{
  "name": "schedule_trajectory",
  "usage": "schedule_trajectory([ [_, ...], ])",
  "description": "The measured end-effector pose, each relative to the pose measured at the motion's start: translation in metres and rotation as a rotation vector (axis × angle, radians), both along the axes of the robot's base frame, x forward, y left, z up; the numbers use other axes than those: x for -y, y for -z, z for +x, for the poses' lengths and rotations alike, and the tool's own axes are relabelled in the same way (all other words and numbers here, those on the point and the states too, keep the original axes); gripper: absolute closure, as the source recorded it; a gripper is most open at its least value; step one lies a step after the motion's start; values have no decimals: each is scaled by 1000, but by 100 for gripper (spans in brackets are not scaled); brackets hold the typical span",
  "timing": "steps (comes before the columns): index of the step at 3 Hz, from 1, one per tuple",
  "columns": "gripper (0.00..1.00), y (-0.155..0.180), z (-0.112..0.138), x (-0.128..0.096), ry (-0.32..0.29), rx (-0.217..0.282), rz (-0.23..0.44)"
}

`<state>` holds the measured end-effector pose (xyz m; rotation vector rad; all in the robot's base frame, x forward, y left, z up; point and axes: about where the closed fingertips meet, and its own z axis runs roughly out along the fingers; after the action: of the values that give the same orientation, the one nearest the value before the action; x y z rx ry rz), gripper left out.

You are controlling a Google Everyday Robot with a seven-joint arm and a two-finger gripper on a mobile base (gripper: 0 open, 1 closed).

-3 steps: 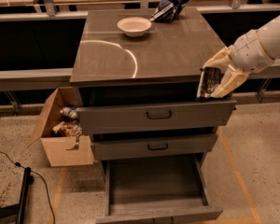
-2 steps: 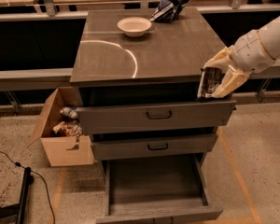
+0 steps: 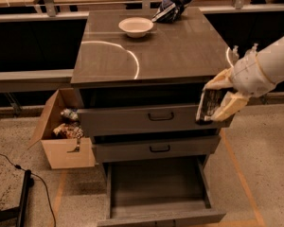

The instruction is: Place rxbar chocolate into bottom drawer

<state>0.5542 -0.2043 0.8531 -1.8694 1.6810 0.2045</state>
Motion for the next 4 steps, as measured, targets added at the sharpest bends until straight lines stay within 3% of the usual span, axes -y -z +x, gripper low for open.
schedule_trajectory([
  [1, 100, 55, -30, -13, 63, -53, 117],
  [2, 100, 133, -54, -23, 143, -96, 191],
  [3, 100, 268, -63, -46, 194, -181, 204],
  [4, 100, 348, -58, -75, 198, -236, 203],
])
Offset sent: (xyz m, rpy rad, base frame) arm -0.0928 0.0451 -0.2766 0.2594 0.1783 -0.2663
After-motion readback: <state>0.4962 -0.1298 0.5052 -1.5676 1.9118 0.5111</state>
